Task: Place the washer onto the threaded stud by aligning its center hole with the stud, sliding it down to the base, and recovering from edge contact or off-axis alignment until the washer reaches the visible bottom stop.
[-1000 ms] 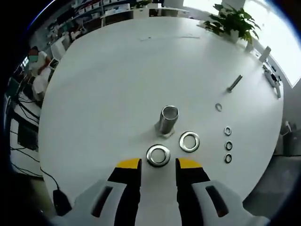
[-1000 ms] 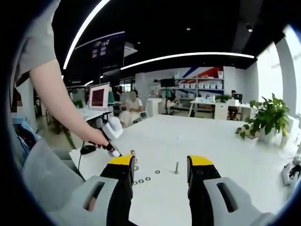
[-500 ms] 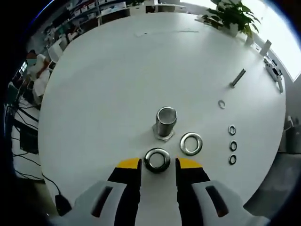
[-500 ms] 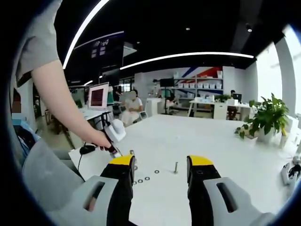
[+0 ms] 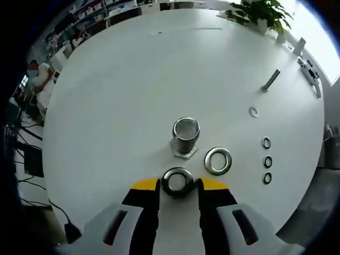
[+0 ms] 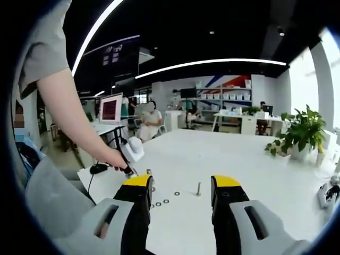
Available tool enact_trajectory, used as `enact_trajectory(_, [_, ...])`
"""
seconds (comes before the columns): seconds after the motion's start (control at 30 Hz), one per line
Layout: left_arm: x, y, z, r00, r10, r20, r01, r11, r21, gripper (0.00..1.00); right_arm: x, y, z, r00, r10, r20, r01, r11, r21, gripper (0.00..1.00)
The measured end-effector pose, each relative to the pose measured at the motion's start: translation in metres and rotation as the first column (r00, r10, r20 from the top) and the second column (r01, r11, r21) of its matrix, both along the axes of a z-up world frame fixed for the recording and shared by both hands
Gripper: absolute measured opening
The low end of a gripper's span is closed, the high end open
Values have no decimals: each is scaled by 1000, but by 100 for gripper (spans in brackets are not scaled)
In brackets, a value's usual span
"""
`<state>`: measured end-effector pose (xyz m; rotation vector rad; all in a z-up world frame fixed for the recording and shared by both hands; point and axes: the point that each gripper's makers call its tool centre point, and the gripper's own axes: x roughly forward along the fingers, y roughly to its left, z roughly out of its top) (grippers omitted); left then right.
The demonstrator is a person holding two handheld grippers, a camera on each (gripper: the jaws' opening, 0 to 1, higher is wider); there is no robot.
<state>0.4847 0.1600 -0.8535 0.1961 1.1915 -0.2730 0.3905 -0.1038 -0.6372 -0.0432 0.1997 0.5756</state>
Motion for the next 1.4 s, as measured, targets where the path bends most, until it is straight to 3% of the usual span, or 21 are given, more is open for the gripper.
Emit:
enact_trajectory(0.17, [1, 0, 0, 1000, -17, -6, 17, 1000, 4, 27, 0, 0, 0, 1000, 1, 0, -1, 1000, 2, 46])
enact_trajectory(0.33, [0, -1, -1, 997, -63, -51, 64, 998, 23, 27, 0, 1, -1, 1000, 4, -2, -4, 1000, -2, 46])
enact_trajectory(0.77, [2, 0, -5, 992, -101, -74, 103, 994, 26, 26, 0, 0, 0, 1000, 0, -4, 0, 1000, 1, 46])
enact_trajectory(0.83, [2, -2, -4, 989, -127, -73, 129, 991, 31, 21, 0, 0, 0, 1000, 0, -3, 0, 1000, 1, 46])
enact_trajectory(1.4, [-1, -4, -3, 993, -110, -34, 111, 993, 30, 21, 0, -1, -1, 1000, -4, -5, 4, 1000, -3, 45])
